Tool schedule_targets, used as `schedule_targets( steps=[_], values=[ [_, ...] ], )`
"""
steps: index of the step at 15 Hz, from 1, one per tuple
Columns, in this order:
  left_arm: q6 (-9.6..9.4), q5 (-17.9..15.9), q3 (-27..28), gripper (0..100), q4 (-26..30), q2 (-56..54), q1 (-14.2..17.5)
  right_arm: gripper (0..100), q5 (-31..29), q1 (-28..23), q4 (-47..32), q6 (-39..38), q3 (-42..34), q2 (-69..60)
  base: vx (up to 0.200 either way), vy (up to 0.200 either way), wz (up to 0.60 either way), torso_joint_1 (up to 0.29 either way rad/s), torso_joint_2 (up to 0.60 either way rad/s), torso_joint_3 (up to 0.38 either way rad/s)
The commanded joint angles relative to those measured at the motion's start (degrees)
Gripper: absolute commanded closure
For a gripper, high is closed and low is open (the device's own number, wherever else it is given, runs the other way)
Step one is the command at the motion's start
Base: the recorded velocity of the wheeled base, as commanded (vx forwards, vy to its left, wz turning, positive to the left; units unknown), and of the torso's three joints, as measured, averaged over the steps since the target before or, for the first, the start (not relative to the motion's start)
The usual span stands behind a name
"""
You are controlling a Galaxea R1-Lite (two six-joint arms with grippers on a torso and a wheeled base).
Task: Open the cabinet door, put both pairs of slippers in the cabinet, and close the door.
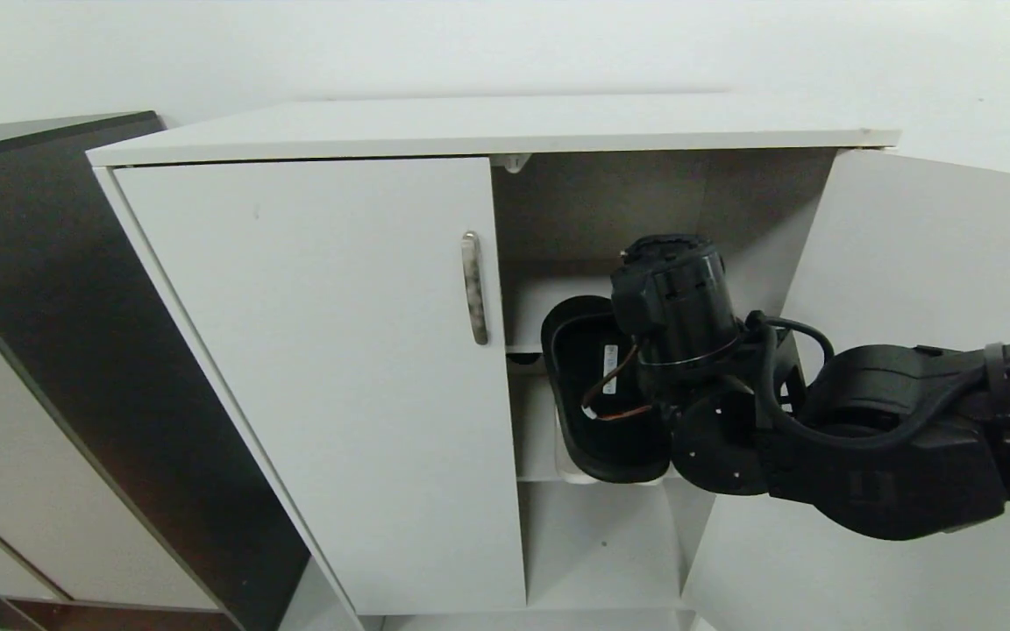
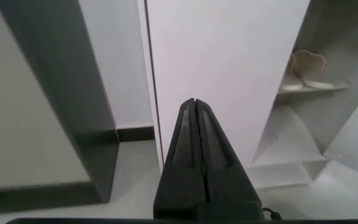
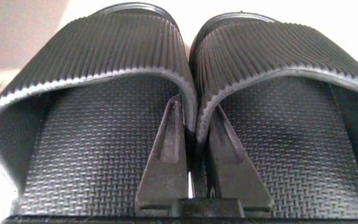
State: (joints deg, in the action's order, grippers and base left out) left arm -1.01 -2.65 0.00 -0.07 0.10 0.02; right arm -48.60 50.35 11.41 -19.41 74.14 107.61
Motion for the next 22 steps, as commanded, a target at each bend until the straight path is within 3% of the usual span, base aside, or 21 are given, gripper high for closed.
schedule_targets(
  steps=[1, 4, 11, 17, 22],
  values=[
    [0.05, 0.0, 0.0, 100, 0.0, 0.0, 0.0, 100, 0.0, -0.2, 0.1, 0.1, -0.2, 0.6, 0.200, 0.000, 0.00, -0.002, 0.00, 0.002],
    [0.05, 0.0, 0.0, 100, 0.0, 0.0, 0.0, 100, 0.0, -0.7, 0.5, 0.6, 0.6, 1.8, 0.200, 0.000, 0.00, 0.004, 0.00, 0.004],
    [0.05, 0.0, 0.0, 100, 0.0, 0.0, 0.1, 100, 0.0, -2.5, 0.4, 2.4, 5.7, 5.4, 0.000, 0.000, 0.00, 0.000, 0.00, 0.000],
    [0.22, 0.2, 0.0, 100, 0.0, 0.0, 0.0, 100, 0.4, -6.0, 0.0, 4.6, 16.8, 12.4, 0.000, 0.000, 0.00, 0.000, 0.00, 0.000],
    [0.31, 0.3, 0.0, 100, 0.0, 0.0, 0.1, 100, 0.6, -7.5, -0.1, 4.6, 18.6, 14.0, 0.000, 0.000, 0.00, 0.000, 0.00, 0.000]
  ],
)
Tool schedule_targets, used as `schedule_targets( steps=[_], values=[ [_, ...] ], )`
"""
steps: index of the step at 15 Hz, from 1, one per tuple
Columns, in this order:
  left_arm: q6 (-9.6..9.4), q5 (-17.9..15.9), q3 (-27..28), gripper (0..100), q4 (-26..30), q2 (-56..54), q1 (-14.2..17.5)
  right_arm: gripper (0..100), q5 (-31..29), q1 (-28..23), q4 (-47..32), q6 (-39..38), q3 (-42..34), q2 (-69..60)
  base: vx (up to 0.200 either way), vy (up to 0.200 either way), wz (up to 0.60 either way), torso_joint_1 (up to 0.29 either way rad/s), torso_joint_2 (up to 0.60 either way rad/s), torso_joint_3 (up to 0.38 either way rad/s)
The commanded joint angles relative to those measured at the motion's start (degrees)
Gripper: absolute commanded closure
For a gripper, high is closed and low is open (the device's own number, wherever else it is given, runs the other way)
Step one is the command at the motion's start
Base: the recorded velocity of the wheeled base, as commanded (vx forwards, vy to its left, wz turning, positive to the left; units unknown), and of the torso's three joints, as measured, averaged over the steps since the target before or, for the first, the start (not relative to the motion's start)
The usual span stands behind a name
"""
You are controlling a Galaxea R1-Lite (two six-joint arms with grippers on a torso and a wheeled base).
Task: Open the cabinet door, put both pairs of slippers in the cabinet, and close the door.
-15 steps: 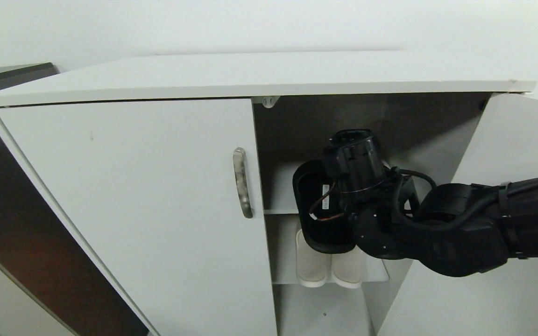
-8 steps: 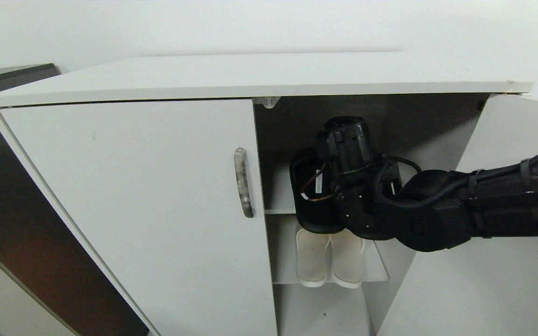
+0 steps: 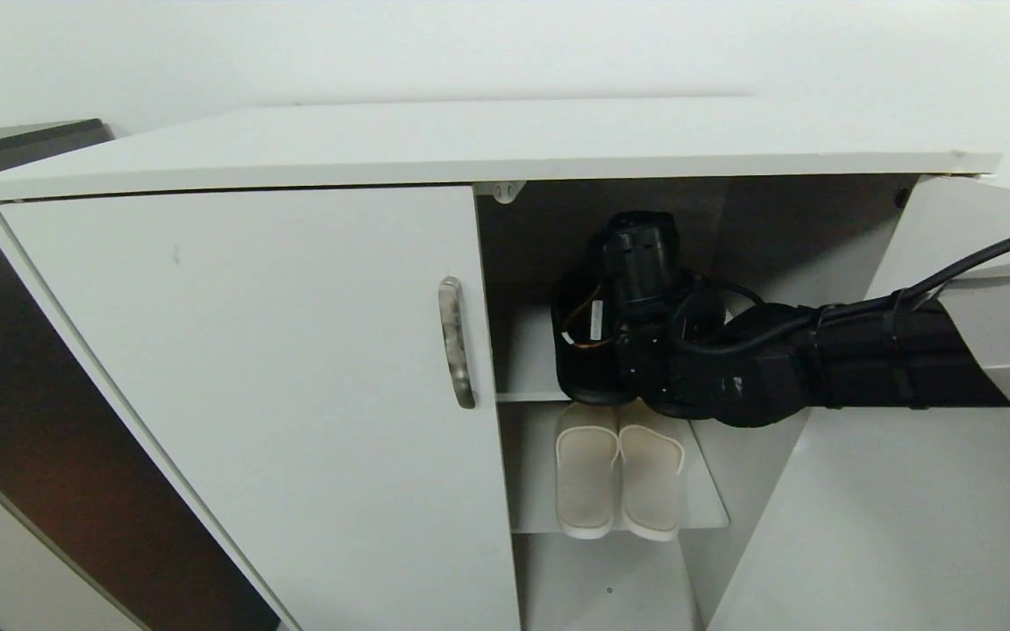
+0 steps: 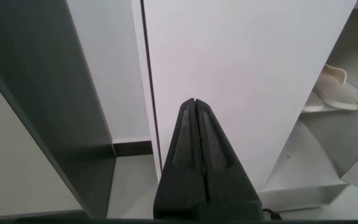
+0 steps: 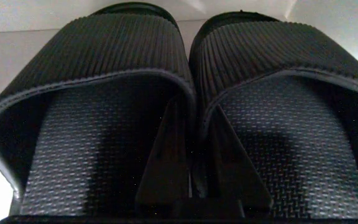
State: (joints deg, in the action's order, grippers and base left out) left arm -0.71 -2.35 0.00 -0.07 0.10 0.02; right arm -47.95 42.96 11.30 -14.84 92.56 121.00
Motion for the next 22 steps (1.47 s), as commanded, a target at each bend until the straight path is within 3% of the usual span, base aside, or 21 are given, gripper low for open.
schedule_targets(
  steps=[1, 3, 4, 7, 16, 17, 22],
  values=[
    [0.00, 0.0, 0.0, 100, 0.0, 0.0, 0.0, 100, 0.0, -0.1, 0.0, 0.0, 0.0, 0.6, 0.000, 0.000, 0.00, 0.000, 0.00, 0.000],
    [0.18, 0.0, 0.0, 100, 0.0, 0.0, 0.1, 100, 0.0, -0.1, 0.1, 0.0, -0.2, 0.7, 0.000, 0.000, 0.00, 0.000, 0.00, 0.000],
    [0.27, 0.0, 0.0, 100, 0.0, 0.0, 0.1, 0, 0.0, -0.1, 0.1, 0.0, -0.2, 0.7, 0.000, 0.000, 0.00, 0.000, 0.00, 0.000],
    [0.27, 0.1, 0.0, 100, 0.0, 0.0, 0.1, 0, -0.5, 0.4, 0.4, -0.1, -2.7, -0.3, 0.000, 0.000, 0.00, 0.000, 0.00, 0.000],
    [0.27, 0.1, 0.0, 100, 0.0, 0.0, 0.1, 0, -0.5, 9.3, 4.3, -0.5, -25.1, -18.7, 0.000, 0.000, 0.00, 0.000, 0.00, 0.000],
    [0.27, 0.1, 0.0, 100, 0.0, 0.0, 0.0, 100, -0.5, 9.4, 6.0, -0.5, -26.9, -19.4, 0.000, 0.000, 0.00, 0.000, 0.00, 0.000],
    [0.18, 0.1, 0.0, 100, 0.0, 0.0, 0.0, 100, 0.0, 11.7, 13.0, -0.1, -36.1, -22.3, 0.000, 0.000, 0.00, 0.000, 0.00, 0.000]
  ],
)
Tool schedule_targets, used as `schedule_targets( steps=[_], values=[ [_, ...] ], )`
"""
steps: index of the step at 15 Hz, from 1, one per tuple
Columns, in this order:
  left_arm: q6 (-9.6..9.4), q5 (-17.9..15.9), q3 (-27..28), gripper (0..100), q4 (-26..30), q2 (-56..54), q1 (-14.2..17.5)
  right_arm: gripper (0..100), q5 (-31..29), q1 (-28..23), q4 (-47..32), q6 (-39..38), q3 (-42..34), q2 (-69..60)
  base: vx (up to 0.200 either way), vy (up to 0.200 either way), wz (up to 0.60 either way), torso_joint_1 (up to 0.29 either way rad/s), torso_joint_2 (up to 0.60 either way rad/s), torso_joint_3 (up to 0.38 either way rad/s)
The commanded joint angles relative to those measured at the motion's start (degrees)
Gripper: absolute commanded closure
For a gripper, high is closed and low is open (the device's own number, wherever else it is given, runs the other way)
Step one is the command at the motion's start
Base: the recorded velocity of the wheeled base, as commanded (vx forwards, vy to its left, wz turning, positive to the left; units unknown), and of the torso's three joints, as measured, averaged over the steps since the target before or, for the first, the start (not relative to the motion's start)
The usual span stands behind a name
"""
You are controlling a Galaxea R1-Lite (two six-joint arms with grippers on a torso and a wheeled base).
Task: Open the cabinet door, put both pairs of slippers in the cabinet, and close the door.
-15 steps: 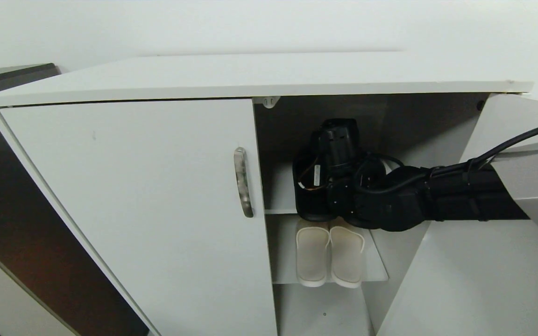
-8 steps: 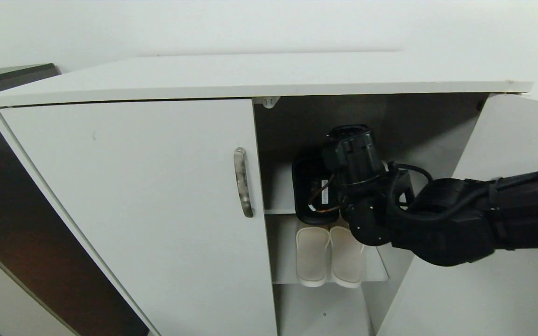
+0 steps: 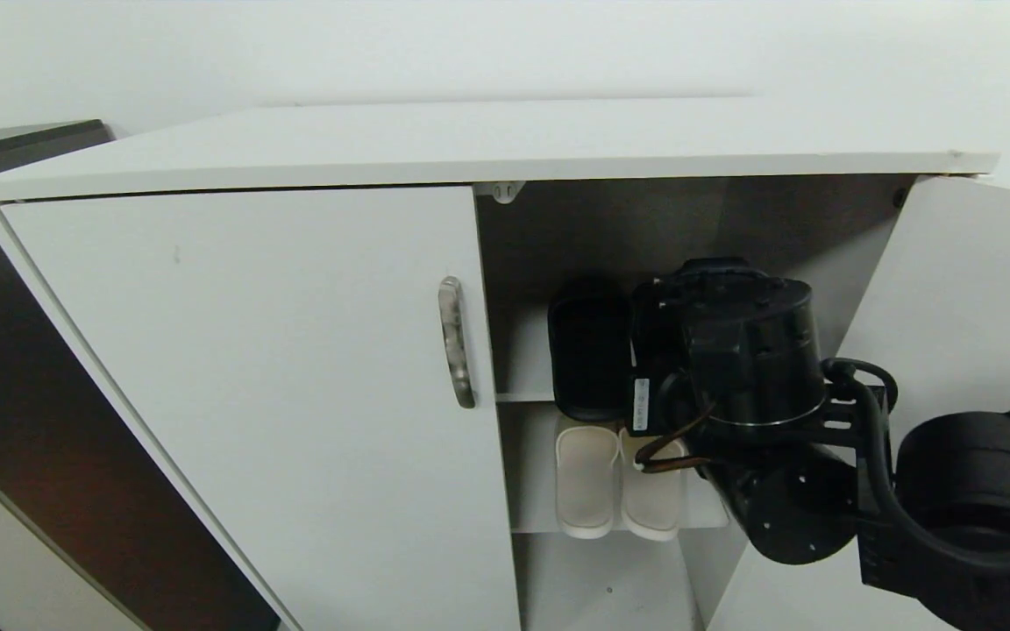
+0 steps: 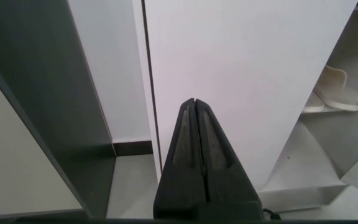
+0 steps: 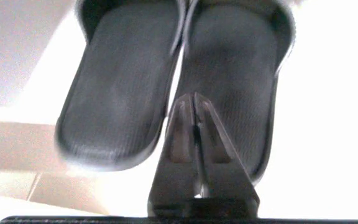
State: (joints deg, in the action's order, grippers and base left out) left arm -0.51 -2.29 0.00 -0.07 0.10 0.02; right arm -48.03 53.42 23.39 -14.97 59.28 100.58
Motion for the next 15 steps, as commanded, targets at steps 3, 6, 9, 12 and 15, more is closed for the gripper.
schedule_targets(
  steps=[3, 6, 9, 12, 15],
  values=[
    [-0.02, 0.0, 0.0, 100, 0.0, 0.0, 0.0, 100, 1.2, 2.6, 6.8, 2.8, -7.6, -2.2, 0.000, 0.000, 0.00, 0.000, 0.00, 0.000],
    [-0.19, -0.2, 0.0, 100, 0.0, 0.0, 0.1, 100, 2.0, 2.2, 11.6, 4.7, -10.2, -2.2, 0.000, 0.000, 0.00, 0.000, 0.00, 0.000],
    [-0.19, -0.2, 0.0, 100, 0.0, 0.0, 0.1, 100, 1.9, 1.9, 12.6, 5.6, -10.9, -2.4, 0.000, 0.000, 0.00, 0.000, 0.00, 0.000],
    [-0.10, -0.2, 0.0, 100, 0.0, 0.0, 0.1, 100, 1.9, 1.9, 12.6, 5.7, -11.0, -2.1, -0.133, 0.000, 0.00, 0.003, 0.00, 0.000],
    [-0.10, -0.2, 0.0, 100, 0.0, 0.0, 0.1, 100, 1.9, 1.9, 12.6, 5.7, -11.2, -2.1, -0.200, 0.000, 0.00, 0.001, 0.00, 0.007]
  ],
)
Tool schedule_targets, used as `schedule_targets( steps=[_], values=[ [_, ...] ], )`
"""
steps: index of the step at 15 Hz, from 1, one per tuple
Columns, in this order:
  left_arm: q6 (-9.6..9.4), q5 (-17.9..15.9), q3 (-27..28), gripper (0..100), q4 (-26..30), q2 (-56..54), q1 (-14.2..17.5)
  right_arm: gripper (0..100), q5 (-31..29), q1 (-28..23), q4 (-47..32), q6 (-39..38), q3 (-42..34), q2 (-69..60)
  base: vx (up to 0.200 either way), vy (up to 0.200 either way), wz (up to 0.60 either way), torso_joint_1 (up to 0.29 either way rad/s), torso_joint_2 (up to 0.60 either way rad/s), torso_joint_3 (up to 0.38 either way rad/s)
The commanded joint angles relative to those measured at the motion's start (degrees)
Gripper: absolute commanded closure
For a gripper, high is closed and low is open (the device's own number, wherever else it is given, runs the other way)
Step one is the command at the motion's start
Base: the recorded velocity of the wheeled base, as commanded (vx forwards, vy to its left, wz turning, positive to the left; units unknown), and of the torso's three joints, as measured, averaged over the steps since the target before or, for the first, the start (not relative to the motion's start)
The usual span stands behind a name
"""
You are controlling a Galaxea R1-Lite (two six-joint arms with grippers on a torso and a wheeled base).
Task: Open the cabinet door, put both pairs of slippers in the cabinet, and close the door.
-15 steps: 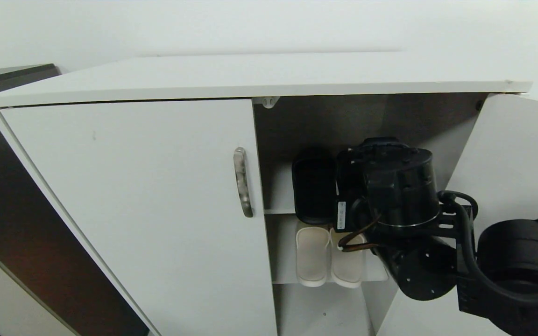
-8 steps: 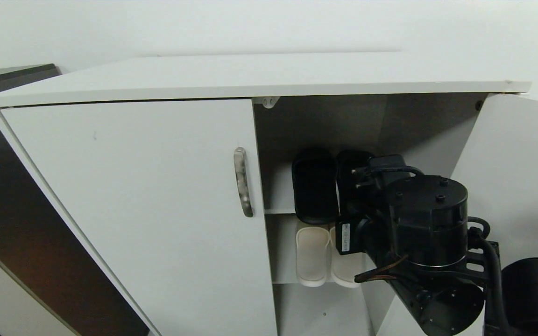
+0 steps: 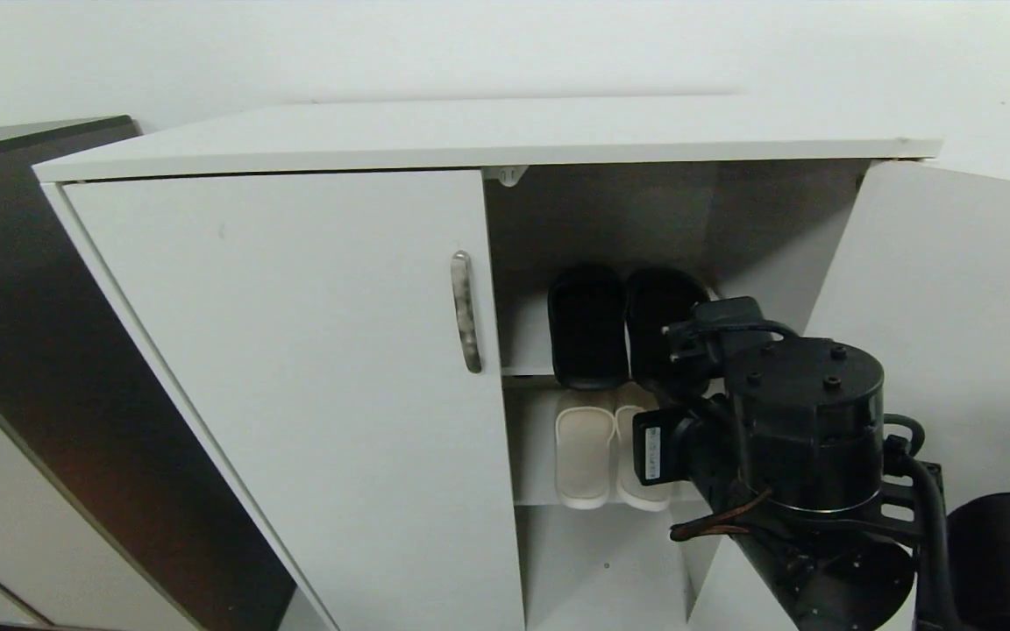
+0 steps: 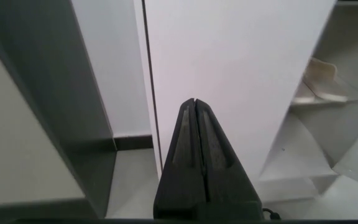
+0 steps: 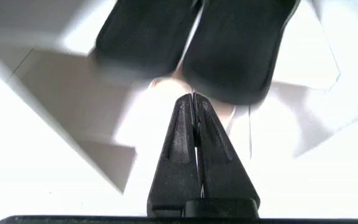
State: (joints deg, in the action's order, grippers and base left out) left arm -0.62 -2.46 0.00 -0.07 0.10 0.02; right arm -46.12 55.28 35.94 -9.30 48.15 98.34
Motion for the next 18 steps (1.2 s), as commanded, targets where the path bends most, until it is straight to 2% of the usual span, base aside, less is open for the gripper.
schedule_targets(
  steps=[1, 18],
  values=[
    [0.01, 0.0, 0.0, 100, 0.0, 0.0, 0.1, 100, 0.0, 0.0, 0.0, 0.0, -0.1, 0.2, -0.200, 0.000, 0.00, 0.002, 0.00, 0.007],
    [0.09, 0.1, 0.0, 100, 0.0, 0.0, 0.1, 100, 0.1, -0.1, 0.1, -0.1, -1.0, 0.5, -0.200, 0.000, 0.00, 0.002, 0.00, 0.002]
  ],
)
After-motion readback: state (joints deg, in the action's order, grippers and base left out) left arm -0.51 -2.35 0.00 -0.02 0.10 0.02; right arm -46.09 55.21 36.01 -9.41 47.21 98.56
